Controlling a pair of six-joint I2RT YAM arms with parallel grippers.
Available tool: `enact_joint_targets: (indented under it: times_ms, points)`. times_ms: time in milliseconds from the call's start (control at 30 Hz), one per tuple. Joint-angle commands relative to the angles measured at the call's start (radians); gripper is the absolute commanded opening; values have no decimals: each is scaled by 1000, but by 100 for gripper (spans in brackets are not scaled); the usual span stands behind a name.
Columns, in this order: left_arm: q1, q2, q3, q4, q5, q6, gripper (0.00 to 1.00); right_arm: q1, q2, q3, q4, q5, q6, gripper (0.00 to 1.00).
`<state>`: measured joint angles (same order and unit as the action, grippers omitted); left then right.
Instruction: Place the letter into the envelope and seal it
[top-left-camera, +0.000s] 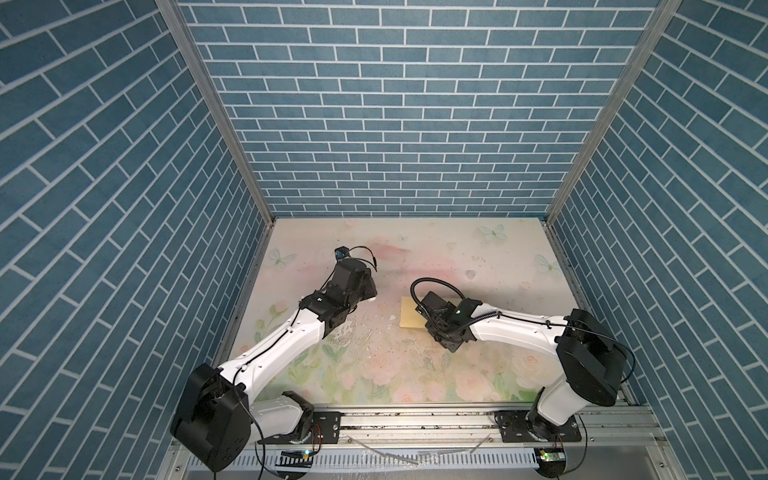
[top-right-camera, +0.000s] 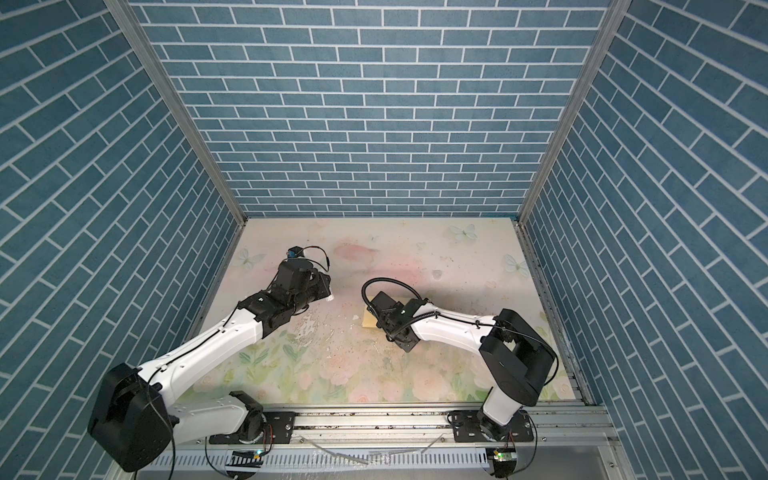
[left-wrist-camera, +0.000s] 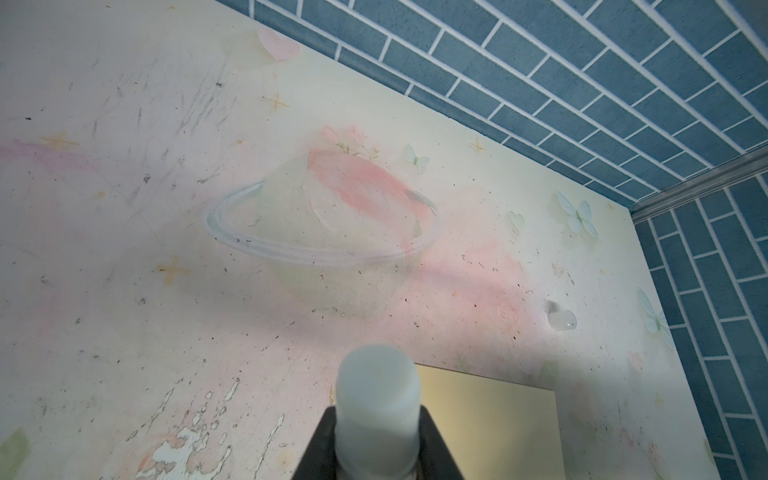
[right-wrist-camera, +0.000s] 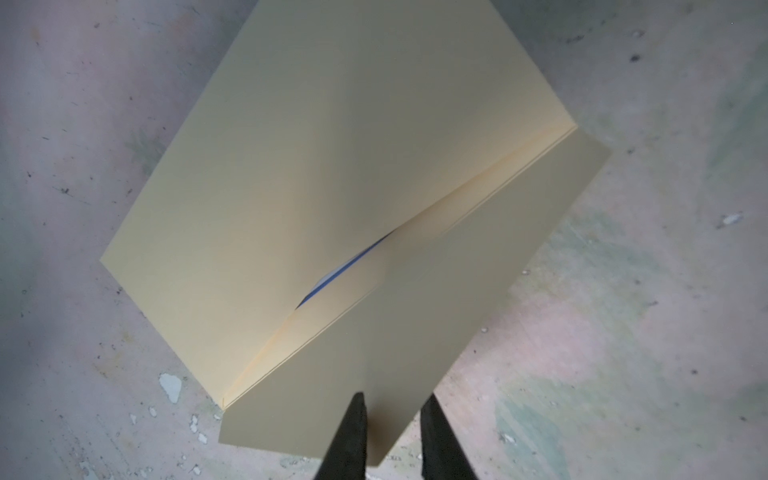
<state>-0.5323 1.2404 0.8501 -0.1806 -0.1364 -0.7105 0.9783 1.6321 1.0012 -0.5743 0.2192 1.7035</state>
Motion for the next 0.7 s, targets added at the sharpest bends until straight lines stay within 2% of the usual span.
enact_joint_targets:
  times_ms: [0,167,267,367,467,533,667]
  points:
    - [7,5,-19,22,1,-2,0,-7,14,-25,-12,38,10,18]
    - [8,6,-22,27,6,0,0,-12,6,-51,9,50,-26,2]
    - [8,7,-19,27,14,0,0,-16,-11,-74,30,58,-71,0]
    - [8,5,-19,32,23,2,0,-30,-44,-106,80,57,-174,0]
    - [7,5,-19,39,40,11,0,-51,-101,-147,153,38,-327,0]
    - [6,1,-24,58,61,23,0,-72,-148,-185,229,-1,-481,0]
    - [0,-2,-35,86,91,41,0,-129,-221,-192,219,-90,-769,0]
